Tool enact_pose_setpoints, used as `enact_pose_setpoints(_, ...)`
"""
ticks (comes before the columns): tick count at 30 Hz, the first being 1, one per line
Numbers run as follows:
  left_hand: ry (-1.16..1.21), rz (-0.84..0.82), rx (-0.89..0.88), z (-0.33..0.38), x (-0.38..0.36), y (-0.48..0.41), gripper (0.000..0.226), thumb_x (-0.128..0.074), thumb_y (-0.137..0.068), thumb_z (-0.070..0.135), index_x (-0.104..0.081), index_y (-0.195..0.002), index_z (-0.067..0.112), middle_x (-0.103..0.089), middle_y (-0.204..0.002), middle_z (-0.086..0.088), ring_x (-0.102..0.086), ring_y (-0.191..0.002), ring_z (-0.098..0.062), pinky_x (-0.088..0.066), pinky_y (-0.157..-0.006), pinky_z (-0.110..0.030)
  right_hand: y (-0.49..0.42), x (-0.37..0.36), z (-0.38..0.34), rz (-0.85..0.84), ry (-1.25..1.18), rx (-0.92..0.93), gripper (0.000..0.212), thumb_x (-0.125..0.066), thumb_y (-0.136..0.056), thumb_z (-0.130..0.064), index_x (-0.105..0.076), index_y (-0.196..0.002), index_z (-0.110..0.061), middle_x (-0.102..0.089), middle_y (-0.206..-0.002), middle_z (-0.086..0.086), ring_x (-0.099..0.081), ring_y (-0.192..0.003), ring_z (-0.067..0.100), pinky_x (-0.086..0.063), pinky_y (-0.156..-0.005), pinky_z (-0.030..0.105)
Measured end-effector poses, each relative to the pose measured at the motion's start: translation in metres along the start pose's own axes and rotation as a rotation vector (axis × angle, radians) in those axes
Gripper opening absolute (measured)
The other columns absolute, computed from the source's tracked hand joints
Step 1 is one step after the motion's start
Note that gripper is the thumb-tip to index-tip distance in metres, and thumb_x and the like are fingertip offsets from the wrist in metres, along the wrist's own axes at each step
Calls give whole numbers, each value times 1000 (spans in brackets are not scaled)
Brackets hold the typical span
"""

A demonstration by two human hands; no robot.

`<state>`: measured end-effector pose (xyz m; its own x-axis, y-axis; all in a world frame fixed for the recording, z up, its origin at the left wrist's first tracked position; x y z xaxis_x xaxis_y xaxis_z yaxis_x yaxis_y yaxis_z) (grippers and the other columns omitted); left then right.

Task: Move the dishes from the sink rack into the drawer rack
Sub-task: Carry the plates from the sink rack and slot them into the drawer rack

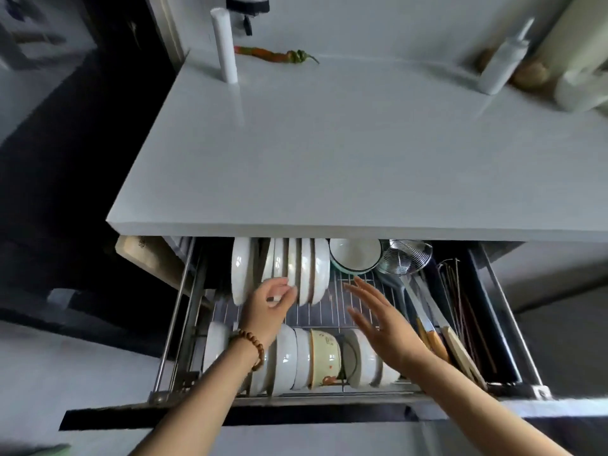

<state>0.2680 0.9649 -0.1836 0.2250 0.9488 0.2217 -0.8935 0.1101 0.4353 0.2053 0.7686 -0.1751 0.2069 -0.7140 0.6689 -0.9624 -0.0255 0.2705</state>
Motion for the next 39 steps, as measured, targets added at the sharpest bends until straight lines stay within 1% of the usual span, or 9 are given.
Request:
enact_pose_setpoints(3, -19, -20, 10, 23, -25, 12, 20, -61, -87, 29, -59, -106, 24, -61, -116, -3, -59, -108, -25, -49, -95, -45, 33, 34, 4, 19, 3, -20, 52, -40, -95, -47, -33, -145, -36, -18, -153, -21, -31, -132, -3, -34, -110, 27)
enact_pose_setpoints(11, -196, -283, -145, 128, -146, 66, 17, -58, -88, 36, -58, -103, 29, -67, -106, -1, -62, -100, -16, -51, -93, -39, 125, 169, 44, 257, -17, -124, 49, -46, -97, -38, -37, -145, -29, -24, -153, -16, -30, -137, 0, -26, -109, 19)
enact_pose_setpoints(17, -196, -491, -277, 220, -317, 122, 17, -58, -89, 31, -60, -105, 24, -69, -104, -4, -64, -89, -14, -52, -88, -35, 231, 311, 135, 513, -62, -218, 46, -50, -96, -35, -42, -141, -31, -30, -152, -13, -31, -139, 3, -29, -114, 28)
enact_pose_setpoints(20, -182, -555, -334, 257, -417, 155, 12, -58, -89, 28, -58, -101, 23, -68, -107, -9, -62, -80, -15, -52, -78, -32, 292, 381, 187, 617, -82, -254, 46, -50, -96, -36, -40, -141, -33, -29, -153, -14, -31, -138, 2, -29, -113, 26)
enact_pose_setpoints(24, -178, -682, -387, 290, -548, 208, 22, -56, -91, 24, -56, -111, 16, -64, -105, -3, -60, -83, -12, -51, -73, -24, 377, 453, 264, 772, -163, -366, 47, -53, -95, -36, -41, -140, -33, -34, -151, -12, -34, -138, 5, -32, -113, 32)
enact_pose_setpoints(31, -212, -908, -291, 299, -753, 248, 40, -57, -91, 29, -49, -124, 9, -59, -115, -5, -61, -91, -18, -53, -82, -32, 477, 535, 401, 1017, -409, -673, 54, -60, -92, -34, -40, -141, -24, -51, -137, 6, -48, -127, 19, -42, -101, 33)
enact_pose_setpoints(34, -230, -1012, -204, 294, -845, 249, 53, -54, -91, 36, -41, -133, 7, -53, -126, -9, -59, -99, -20, -52, -81, -29, 492, 565, 458, 1081, -537, -735, 57, -59, -93, -32, -37, -144, -18, -48, -139, 2, -49, -122, 18, -42, -89, 27)
enact_pose_setpoints(37, -261, -1076, -125, 288, -933, 241, 65, -53, -91, 38, -29, -142, 6, -50, -132, -9, -58, -97, -18, -51, -77, -25, 495, 591, 521, 1164, -718, -798, 59, -58, -92, -36, -40, -143, -12, -47, -143, 3, -47, -126, 18, -43, -102, 35)
enact_pose_setpoints(39, -279, -1096, -61, 279, -988, 235, 70, -54, -91, 38, -23, -145, 5, -54, -117, -8, -54, -79, -11, -48, -69, -22, 488, 604, 563, 1182, -884, -826, 60, -56, -93, -39, -41, -142, -8, -45, -145, 9, -45, -129, 22, -40, -108, 40)
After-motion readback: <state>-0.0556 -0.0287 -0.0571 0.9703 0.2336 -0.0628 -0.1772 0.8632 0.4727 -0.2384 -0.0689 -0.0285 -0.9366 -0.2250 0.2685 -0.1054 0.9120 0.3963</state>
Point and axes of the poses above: each hand's wrist, its own y-axis away from the middle knuckle, its own x-axis out of the back of the hand, z = x × y, the point moved 5 cm from there along -y, towards the middle knuckle
